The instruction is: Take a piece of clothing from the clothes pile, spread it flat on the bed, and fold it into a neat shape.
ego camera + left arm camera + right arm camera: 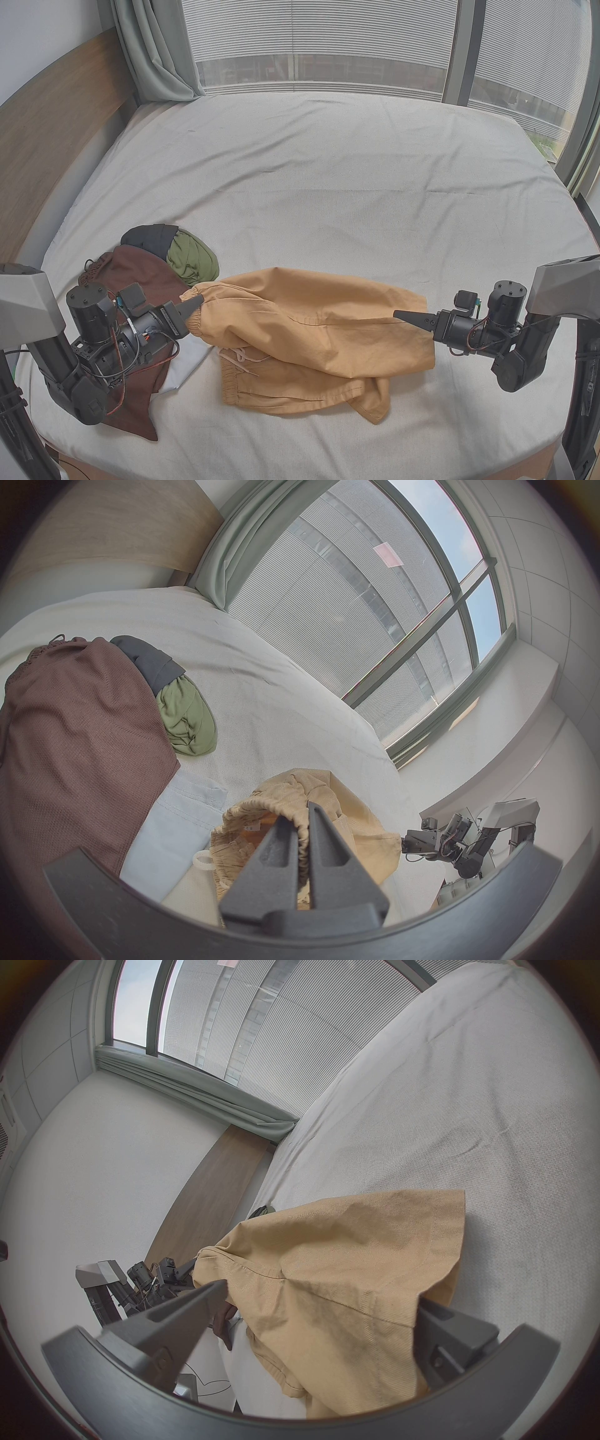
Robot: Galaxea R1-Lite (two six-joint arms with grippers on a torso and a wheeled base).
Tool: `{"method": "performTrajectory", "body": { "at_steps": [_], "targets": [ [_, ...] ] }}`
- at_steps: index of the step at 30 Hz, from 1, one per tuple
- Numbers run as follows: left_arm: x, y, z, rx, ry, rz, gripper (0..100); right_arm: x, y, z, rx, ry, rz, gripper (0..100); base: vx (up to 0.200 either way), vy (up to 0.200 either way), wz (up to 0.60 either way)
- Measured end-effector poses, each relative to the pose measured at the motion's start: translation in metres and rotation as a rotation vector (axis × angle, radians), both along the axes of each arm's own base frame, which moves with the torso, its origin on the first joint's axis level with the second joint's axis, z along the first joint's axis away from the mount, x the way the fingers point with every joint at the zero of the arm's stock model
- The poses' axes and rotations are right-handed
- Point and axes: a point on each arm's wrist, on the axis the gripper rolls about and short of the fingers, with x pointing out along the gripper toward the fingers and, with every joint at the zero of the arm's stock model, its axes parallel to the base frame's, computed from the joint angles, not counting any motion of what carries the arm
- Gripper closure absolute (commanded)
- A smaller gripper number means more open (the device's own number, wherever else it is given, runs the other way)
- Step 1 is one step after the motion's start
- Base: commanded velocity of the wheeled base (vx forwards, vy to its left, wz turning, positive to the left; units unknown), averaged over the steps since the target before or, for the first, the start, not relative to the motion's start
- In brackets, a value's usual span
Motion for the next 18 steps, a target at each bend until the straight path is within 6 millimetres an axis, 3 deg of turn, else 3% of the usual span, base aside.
{"method": "performTrajectory", "body": {
  "at_steps": [18],
  "targets": [
    [-0.0003, -0.0016, 0.0014, -0.004, -0.004, -0.006, 100, -0.0015, 0.0002, 0.0000, -0.022, -0.025, 0.007, 100, 0.000, 0.000, 0.00]
  ]
}}
